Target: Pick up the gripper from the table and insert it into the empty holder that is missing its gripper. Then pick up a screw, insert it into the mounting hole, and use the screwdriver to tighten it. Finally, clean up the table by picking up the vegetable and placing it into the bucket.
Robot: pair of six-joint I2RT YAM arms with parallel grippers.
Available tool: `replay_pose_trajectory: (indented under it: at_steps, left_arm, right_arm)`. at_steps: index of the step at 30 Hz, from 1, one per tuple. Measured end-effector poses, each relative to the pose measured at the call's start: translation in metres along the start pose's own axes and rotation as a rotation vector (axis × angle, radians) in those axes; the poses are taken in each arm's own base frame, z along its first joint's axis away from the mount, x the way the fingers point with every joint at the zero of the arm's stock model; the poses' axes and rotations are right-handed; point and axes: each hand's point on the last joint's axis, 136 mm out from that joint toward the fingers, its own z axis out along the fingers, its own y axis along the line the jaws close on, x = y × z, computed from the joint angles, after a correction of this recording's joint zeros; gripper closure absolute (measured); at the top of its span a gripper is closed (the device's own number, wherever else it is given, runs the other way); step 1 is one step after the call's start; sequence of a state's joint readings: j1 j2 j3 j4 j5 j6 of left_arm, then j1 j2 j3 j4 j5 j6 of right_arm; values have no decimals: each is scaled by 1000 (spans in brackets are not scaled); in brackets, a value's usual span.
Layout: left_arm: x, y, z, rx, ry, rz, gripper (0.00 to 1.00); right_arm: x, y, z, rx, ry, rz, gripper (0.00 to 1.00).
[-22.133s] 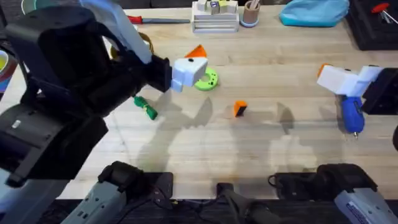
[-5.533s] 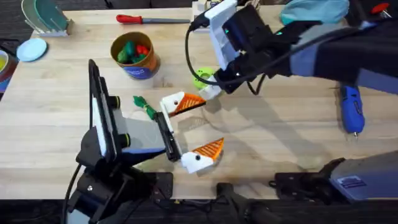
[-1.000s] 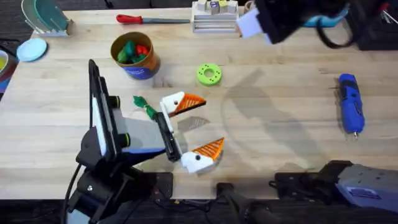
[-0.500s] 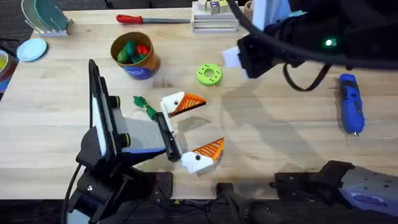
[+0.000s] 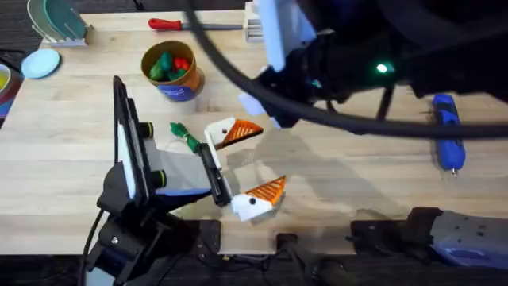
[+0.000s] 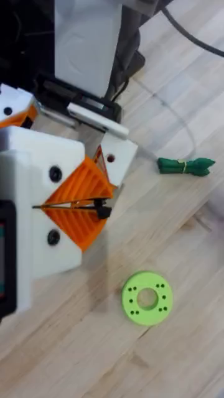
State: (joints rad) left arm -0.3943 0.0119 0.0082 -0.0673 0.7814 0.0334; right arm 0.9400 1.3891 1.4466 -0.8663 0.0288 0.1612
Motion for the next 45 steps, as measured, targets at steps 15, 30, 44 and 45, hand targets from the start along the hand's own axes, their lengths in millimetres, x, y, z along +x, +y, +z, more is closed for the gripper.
replay_pose_trajectory:
  at_steps: [15,30,44,45]
  left_arm:
    - [0,0,0,0,0,0,9]
    - [0,0,0,0,0,0,9]
    - [0,0,0,0,0,-6,9]
    - [0,0,0,0,0,-6,9]
  right_arm:
    - [-1,42,10,-73,59,-65,994]
    - [4,46,25,-88,104,-60,994]
    - [8,48,38,-89,134,-59,994]
    - [9,47,38,-89,135,-59,994]
